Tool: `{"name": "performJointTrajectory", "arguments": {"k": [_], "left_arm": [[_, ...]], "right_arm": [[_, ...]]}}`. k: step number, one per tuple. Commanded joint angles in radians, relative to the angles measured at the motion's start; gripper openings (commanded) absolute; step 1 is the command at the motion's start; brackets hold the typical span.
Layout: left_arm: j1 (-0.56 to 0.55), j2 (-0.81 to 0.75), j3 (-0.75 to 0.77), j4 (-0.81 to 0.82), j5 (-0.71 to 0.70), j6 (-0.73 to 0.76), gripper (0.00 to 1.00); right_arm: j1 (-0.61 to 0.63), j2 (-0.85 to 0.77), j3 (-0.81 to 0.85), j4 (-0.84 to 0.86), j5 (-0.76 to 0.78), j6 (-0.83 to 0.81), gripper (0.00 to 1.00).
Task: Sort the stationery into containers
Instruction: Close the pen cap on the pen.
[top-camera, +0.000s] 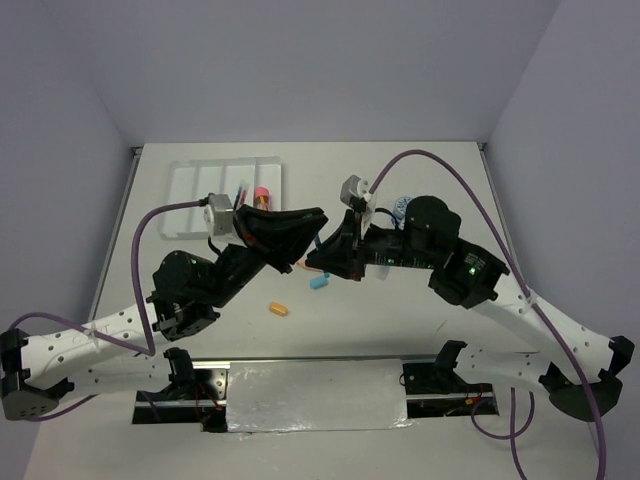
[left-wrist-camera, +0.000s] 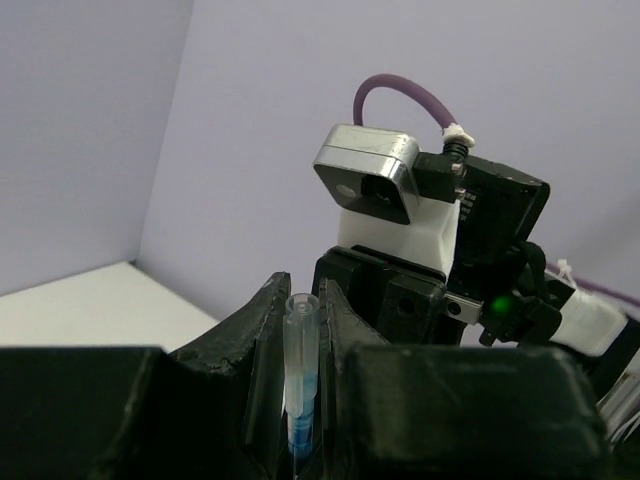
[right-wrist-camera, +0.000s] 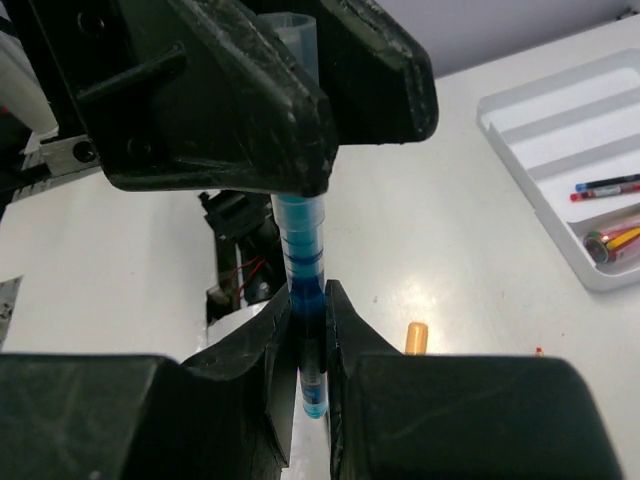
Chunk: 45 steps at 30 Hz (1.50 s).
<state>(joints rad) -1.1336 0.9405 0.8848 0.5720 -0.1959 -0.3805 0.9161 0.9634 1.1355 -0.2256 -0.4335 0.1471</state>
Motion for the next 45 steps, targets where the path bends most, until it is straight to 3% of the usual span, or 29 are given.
{"name": "performJointTrajectory", "arguments": {"k": [1,4,7,11,15,19,24,25,28,35,40,43,45], "left_arm": [[-0.058,0.084,-0.173,-0.216,0.145,-0.116,0.0],[-0.084,0.095,-0.222,-0.184,0.156,-0.135,0.0],[-0.101,0.084,-0.268,-0.173,0.158,-0.15,0.0],[-0.101,0.035,-0.303,-0.207,0.08,-0.158,0.0],[-0.101,-0.072,-0.164,-0.41,-0.072,-0.078,0.0],[-0.101,-0.134,-0.021,-0.462,-0.128,0.024,0.0],[-0.101,-0.111,0.117,-0.474,-0.088,0.123,0.24],[-0.101,-0.105,0.126,-0.463,-0.073,0.129,0.38],[-0.101,-0.086,0.141,-0.439,-0.056,0.143,0.59],[-0.1,-0.078,0.106,-0.278,0.055,0.209,0.74],[-0.1,-0.121,0.095,-0.219,0.136,0.264,0.88],[-0.08,-0.144,0.126,-0.236,0.148,0.236,0.89],[-0.063,-0.138,0.149,-0.265,0.141,0.195,0.84]], "right_arm": [[-0.046,0.023,0.283,0.332,0.056,0.012,0.0],[-0.051,0.086,0.398,0.293,0.036,0.016,0.0],[-0.062,0.097,0.388,0.295,0.041,0.025,0.0],[-0.079,0.058,0.223,0.324,0.0,0.0,0.0],[-0.066,-0.006,-0.015,0.41,-0.102,0.017,0.0],[-0.042,-0.049,-0.201,0.514,-0.177,0.057,0.0],[-0.036,-0.052,-0.306,0.568,-0.203,0.123,0.0],[-0.037,-0.057,-0.318,0.574,-0.2,0.127,0.0],[-0.039,-0.057,-0.329,0.571,-0.183,0.134,0.0],[-0.037,-0.031,-0.35,0.606,-0.255,0.152,0.0],[-0.04,-0.049,-0.356,0.611,-0.438,0.114,0.0],[-0.046,-0.068,-0.345,0.583,-0.51,0.08,0.0],[-0.049,-0.077,-0.332,0.557,-0.536,0.068,0.0]]}}
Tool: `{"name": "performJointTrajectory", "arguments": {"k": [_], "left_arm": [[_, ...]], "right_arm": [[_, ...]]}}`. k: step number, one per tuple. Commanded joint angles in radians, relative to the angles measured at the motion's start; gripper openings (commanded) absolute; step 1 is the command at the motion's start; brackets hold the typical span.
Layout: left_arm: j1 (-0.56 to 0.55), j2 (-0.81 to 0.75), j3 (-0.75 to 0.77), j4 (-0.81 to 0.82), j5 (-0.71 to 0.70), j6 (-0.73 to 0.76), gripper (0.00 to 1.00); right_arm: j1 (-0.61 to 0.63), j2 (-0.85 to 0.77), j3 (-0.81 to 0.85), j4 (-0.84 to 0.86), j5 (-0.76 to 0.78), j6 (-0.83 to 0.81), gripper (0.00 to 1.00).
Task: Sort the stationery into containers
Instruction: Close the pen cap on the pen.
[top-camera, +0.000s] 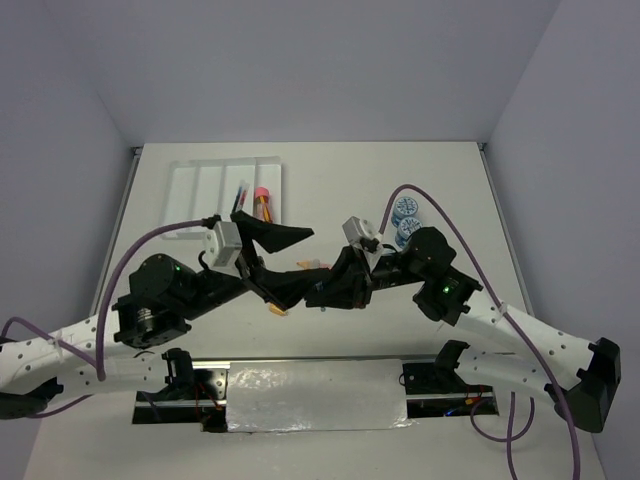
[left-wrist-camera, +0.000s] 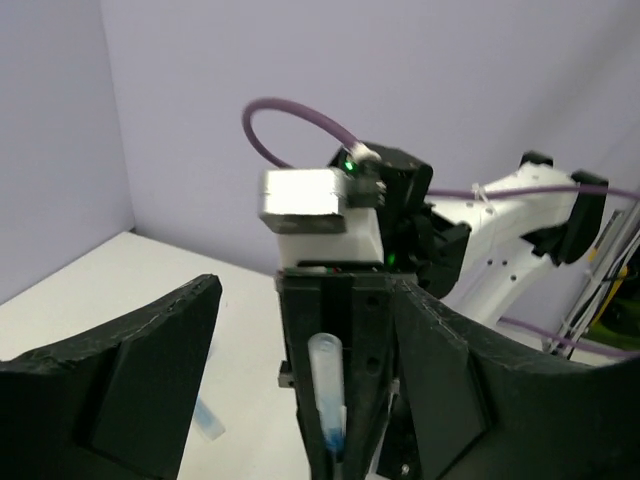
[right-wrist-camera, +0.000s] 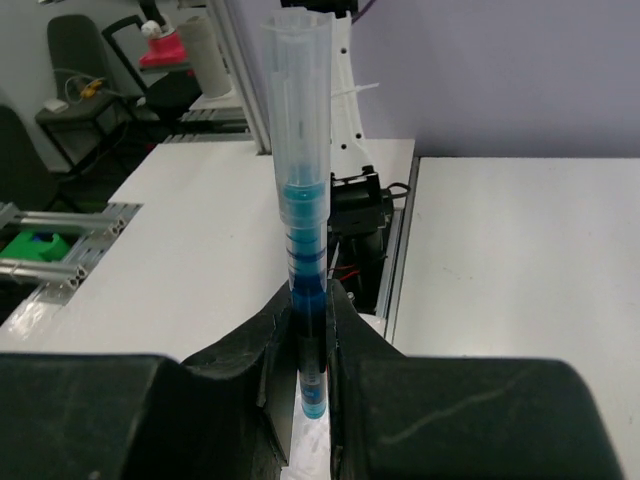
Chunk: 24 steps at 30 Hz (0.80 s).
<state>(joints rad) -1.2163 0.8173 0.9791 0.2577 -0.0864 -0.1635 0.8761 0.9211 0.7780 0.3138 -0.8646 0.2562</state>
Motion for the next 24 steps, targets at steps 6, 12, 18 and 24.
{"name": "performJointTrajectory", "arguments": {"k": [6,12,18,24], "left_arm": [[0.063,0.048,0.131,0.015,0.192,-0.218,0.73],[0.063,0.092,0.176,-0.047,0.218,-0.254,0.68],[0.063,0.12,0.165,-0.087,0.215,-0.243,0.44],[0.063,0.126,0.152,-0.104,0.192,-0.245,0.27]], "right_arm": [[-0.041,-0.024,0.069,-0.039,-0.07,-0.052,0.0],[-0.042,-0.021,0.089,-0.056,-0.062,-0.054,0.0],[-0.043,-0.018,0.113,-0.09,-0.019,-0.052,0.0],[-0.048,-0.019,0.121,-0.087,0.01,-0.038,0.0]]}}
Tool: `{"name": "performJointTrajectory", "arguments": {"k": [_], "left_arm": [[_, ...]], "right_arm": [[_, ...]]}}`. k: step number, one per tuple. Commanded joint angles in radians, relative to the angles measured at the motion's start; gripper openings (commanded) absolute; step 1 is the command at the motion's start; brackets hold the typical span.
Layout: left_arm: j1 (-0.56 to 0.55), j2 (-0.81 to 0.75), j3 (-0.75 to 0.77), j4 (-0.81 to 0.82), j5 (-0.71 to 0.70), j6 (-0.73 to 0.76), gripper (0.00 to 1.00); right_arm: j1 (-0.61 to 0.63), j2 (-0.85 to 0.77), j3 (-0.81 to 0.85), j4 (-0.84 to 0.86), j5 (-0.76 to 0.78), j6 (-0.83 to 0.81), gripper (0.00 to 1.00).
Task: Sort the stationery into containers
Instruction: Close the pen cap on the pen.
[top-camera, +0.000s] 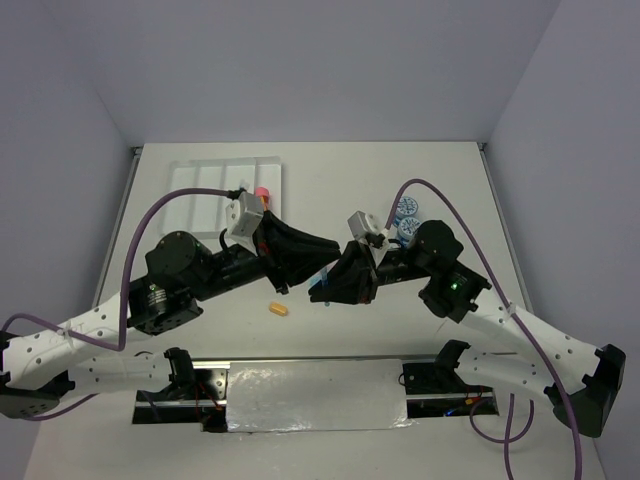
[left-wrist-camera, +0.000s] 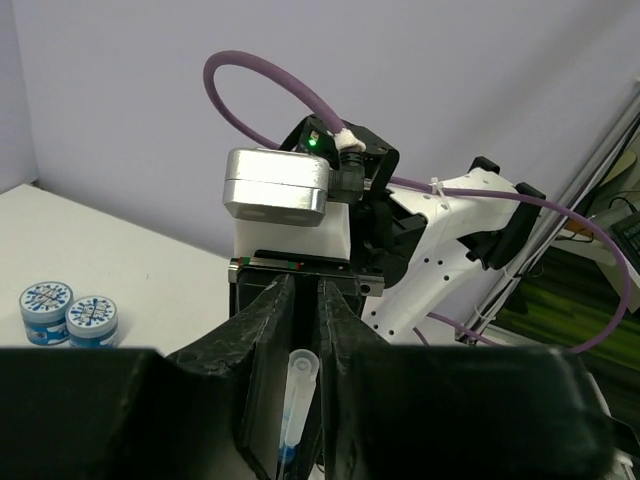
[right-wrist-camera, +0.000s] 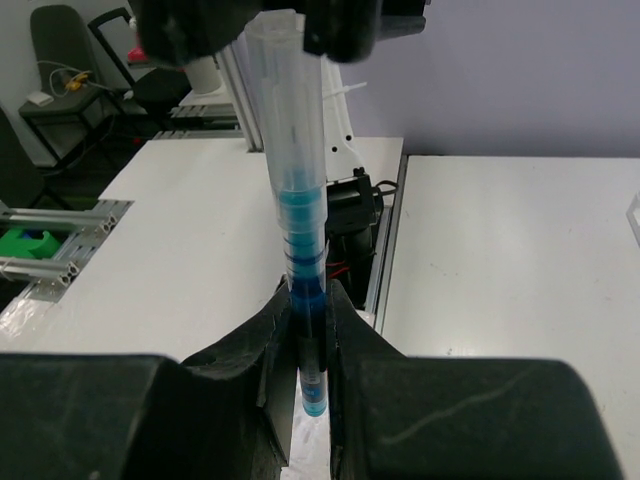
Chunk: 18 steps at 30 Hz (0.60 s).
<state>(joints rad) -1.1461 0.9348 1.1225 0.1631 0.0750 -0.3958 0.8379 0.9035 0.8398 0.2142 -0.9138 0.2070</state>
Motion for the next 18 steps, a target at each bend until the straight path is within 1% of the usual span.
{"name": "performJointTrajectory", "arguments": {"k": [1,3,5,7,8,10,13,15,17,18], "left_arm": [[-0.007,0.009,0.008,-0.016,0.025,-0.014,0.27],[-0.007,0.007,0.005,-0.033,0.002,-0.012,0.29],[-0.007,0.002,-0.004,-0.037,-0.035,0.0,0.35],[-0.007,-0.007,-0.01,-0.056,-0.069,0.008,0.45],[-0.007,-0.011,-0.013,-0.065,-0.119,0.017,0.53],[-0.004,-0.017,-0.02,-0.066,-0.126,0.029,0.59],[-0.003,-0.016,-0.02,-0.06,-0.106,0.035,0.59],[-0.003,-0.008,-0.018,-0.054,-0.093,0.037,0.57],[-0.003,-0.013,-0.029,-0.042,-0.086,0.037,0.51],[-0.003,-0.014,-0.032,-0.034,-0.087,0.034,0.45]], "right_arm": [[-0.011,-0.002,0.061,0.013,0.064,0.012,0.0],[-0.019,0.0,0.068,0.011,0.069,0.018,0.0],[-0.02,0.0,0.074,0.008,0.069,0.014,0.0],[-0.02,0.0,0.074,0.007,0.067,0.012,0.0],[-0.019,0.002,0.074,0.007,0.064,0.012,0.0],[-0.02,0.003,0.074,0.013,0.056,0.014,0.0],[-0.02,0.002,0.07,0.022,0.055,0.02,0.0],[-0.02,0.003,0.074,0.021,0.053,0.02,0.0],[-0.019,0.006,0.076,0.017,0.05,0.019,0.0],[-0.02,0.008,0.074,0.017,0.049,0.019,0.0]]}}
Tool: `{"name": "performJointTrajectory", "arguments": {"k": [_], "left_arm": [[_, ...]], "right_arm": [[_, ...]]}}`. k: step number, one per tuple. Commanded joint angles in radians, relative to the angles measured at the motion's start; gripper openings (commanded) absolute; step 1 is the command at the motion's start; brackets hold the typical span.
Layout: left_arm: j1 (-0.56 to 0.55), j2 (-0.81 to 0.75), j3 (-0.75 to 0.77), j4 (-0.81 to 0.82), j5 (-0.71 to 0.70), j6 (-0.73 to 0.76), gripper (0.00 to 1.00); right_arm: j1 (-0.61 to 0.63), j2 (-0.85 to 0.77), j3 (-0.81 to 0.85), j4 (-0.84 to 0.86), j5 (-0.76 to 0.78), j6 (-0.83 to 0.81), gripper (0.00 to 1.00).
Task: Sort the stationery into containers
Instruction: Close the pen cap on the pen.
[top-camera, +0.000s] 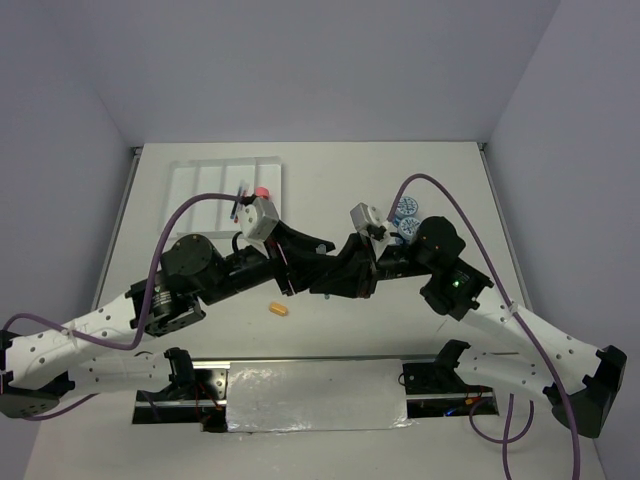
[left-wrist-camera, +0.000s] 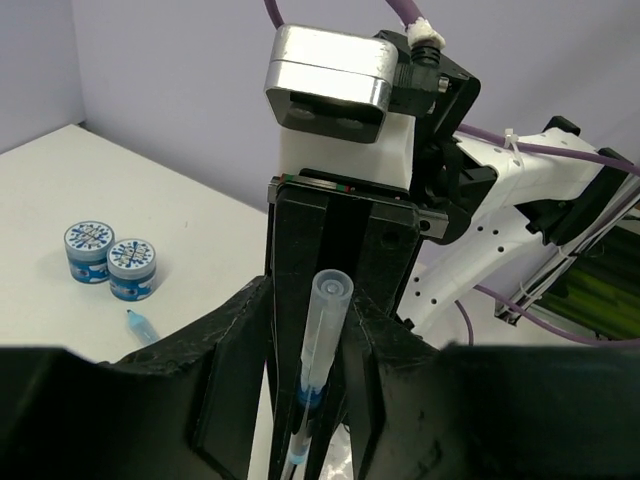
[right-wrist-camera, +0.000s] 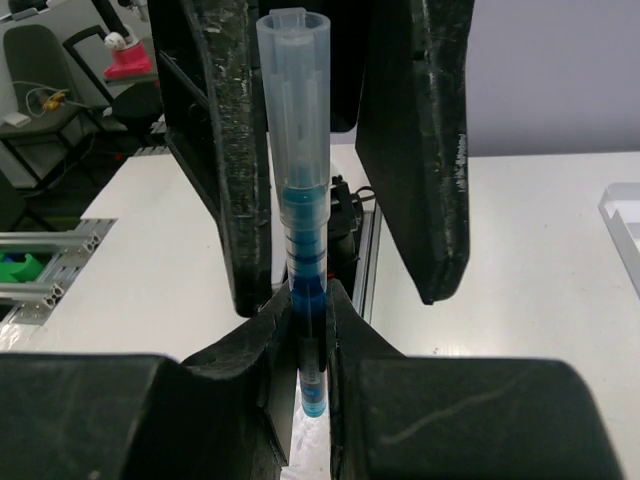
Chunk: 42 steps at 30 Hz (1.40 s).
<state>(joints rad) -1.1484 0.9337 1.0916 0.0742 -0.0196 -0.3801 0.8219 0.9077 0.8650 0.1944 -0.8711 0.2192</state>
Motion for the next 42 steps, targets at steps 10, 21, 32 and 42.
{"name": "performJointTrajectory", "arguments": {"k": [10,21,32,42], "left_arm": [[-0.001,-0.05,0.014,0.072,0.01,0.038,0.86],[0.007,-0.059,0.002,0.068,-0.02,0.035,0.52],[0.015,-0.007,-0.025,0.101,0.027,-0.02,0.0],[-0.026,0.031,-0.318,0.197,0.047,-0.14,0.0]], "right_arm": [[-0.003,0.031,0.037,0.037,-0.003,-0.003,0.0],[-0.003,0.017,0.029,0.05,-0.012,0.003,0.0],[-0.006,0.011,0.11,0.059,0.076,0.02,0.0],[-0.141,0.146,0.5,0.025,0.101,0.141,0.0]]}}
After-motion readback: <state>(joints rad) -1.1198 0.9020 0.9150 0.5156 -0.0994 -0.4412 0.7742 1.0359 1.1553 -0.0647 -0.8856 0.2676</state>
